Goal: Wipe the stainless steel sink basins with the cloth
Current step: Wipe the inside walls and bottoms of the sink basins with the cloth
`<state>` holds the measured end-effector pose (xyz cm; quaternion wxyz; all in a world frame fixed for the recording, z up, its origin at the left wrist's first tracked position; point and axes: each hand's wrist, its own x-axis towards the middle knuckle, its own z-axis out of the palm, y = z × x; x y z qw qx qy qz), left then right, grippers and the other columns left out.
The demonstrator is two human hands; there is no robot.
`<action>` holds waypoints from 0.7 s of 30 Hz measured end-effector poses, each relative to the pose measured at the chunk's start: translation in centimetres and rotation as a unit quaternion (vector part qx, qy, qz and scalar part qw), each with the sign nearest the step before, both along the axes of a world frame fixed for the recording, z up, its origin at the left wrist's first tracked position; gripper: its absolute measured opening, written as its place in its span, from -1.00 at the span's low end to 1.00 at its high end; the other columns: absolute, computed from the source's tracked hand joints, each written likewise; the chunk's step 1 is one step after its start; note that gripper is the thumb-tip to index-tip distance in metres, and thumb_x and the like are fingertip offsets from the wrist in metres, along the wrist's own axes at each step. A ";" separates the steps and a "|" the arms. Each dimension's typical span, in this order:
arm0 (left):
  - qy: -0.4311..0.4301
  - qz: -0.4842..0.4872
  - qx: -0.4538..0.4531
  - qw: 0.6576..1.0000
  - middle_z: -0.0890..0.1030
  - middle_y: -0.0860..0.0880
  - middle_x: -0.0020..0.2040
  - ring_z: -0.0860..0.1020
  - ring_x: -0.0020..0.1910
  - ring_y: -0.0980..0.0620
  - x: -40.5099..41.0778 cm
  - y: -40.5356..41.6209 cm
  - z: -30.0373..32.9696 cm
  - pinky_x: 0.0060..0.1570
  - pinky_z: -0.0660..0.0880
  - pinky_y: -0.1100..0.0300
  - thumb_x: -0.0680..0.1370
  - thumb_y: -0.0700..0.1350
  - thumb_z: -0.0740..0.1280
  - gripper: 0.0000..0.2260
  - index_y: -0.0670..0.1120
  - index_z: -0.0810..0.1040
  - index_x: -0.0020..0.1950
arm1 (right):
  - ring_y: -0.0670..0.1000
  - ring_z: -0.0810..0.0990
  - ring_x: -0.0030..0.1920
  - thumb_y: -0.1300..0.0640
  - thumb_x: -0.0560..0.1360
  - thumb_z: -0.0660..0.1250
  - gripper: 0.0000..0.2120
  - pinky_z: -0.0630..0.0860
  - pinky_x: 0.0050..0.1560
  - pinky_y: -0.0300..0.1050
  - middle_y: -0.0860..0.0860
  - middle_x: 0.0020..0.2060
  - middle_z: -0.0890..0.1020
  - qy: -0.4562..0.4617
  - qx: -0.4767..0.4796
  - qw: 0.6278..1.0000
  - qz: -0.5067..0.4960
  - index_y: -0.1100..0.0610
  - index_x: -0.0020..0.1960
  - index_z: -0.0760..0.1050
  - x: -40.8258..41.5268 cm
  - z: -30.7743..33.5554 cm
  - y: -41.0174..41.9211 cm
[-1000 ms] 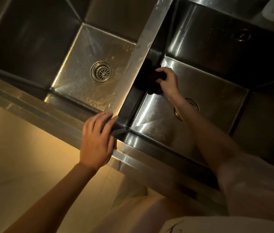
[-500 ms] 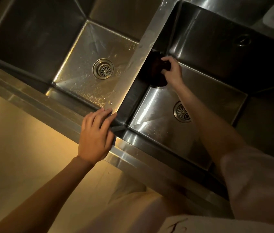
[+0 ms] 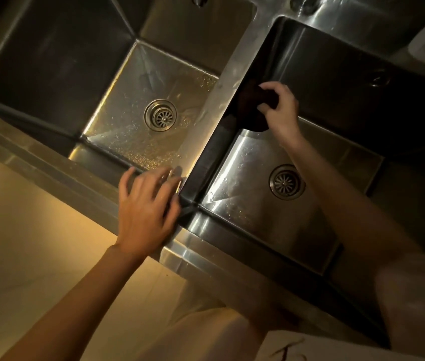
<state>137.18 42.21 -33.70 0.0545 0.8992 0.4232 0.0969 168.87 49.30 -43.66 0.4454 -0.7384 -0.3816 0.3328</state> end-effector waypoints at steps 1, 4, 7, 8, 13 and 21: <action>-0.007 0.002 0.009 1.000 0.56 -0.19 0.22 0.47 0.20 -0.13 0.9 0.9 0.3 0.35 0.19 -0.22 0.56 -0.08 0.20 -0.71 -0.18 0.57 0.18 | -0.25 0.46 0.06 0.38 0.41 0.33 -0.63 0.35 0.00 -0.62 -0.05 0.07 0.48 0.002 0.026 1.000 -0.005 0.07 0.14 0.52 0.2 1.2 0.0; -0.026 -0.003 0.022 0.999 0.55 -0.20 0.23 0.50 0.21 -0.16 4.8 3.7 0.7 0.32 0.26 -0.24 0.54 -0.14 0.27 -0.74 -0.19 0.57 0.18 | -0.26 0.45 0.06 0.40 0.41 0.31 -0.63 0.32 0.01 -0.65 -0.04 0.08 0.48 -0.006 0.048 0.999 -0.006 0.11 0.15 0.52 0.8 2.7 0.4; -0.023 -0.020 0.010 0.999 0.54 -0.19 0.24 0.51 0.21 -0.18 8.6 6.0 0.5 0.28 0.31 -0.20 0.55 -0.13 0.24 -0.73 -0.19 0.57 0.19 | -0.09 0.44 0.17 0.43 0.42 0.29 -0.62 0.32 0.07 -0.58 0.08 0.17 0.50 -0.035 -0.002 0.999 0.006 0.15 0.17 0.50 1.0 0.9 1.4; -0.017 -0.030 0.005 0.999 0.53 -0.19 0.25 0.50 0.22 -0.18 9.6 6.6 0.3 0.29 0.31 -0.18 0.55 -0.12 0.22 -0.72 -0.19 0.56 0.20 | -0.05 0.45 0.17 0.45 0.41 0.28 -0.62 0.32 0.10 -0.52 0.12 0.18 0.50 -0.051 -0.025 0.998 0.005 0.17 0.17 0.50 0.8 -0.3 1.7; 0.046 -0.090 0.004 0.995 0.50 -0.15 0.30 0.47 0.24 -0.17 12.0 8.1 -1.5 0.28 0.30 -0.12 0.55 -0.08 0.20 -0.68 -0.16 0.51 0.25 | 0.10 0.48 0.22 0.42 0.39 0.24 -0.59 0.33 0.19 -0.26 0.13 0.20 0.50 -0.081 -0.135 0.987 0.027 0.15 0.18 0.49 0.0 -6.7 2.0; 0.035 -0.090 -0.004 0.995 0.47 -0.14 0.34 0.40 0.28 -0.16 11.8 8.1 -2.7 0.25 0.33 -0.09 0.53 -0.10 0.23 -0.65 -0.18 0.47 0.28 | 0.10 0.49 0.23 0.41 0.40 0.29 -0.61 0.39 0.28 -0.16 0.13 0.19 0.53 -0.020 -0.133 0.990 -0.045 0.13 0.17 0.53 0.1 -7.6 1.8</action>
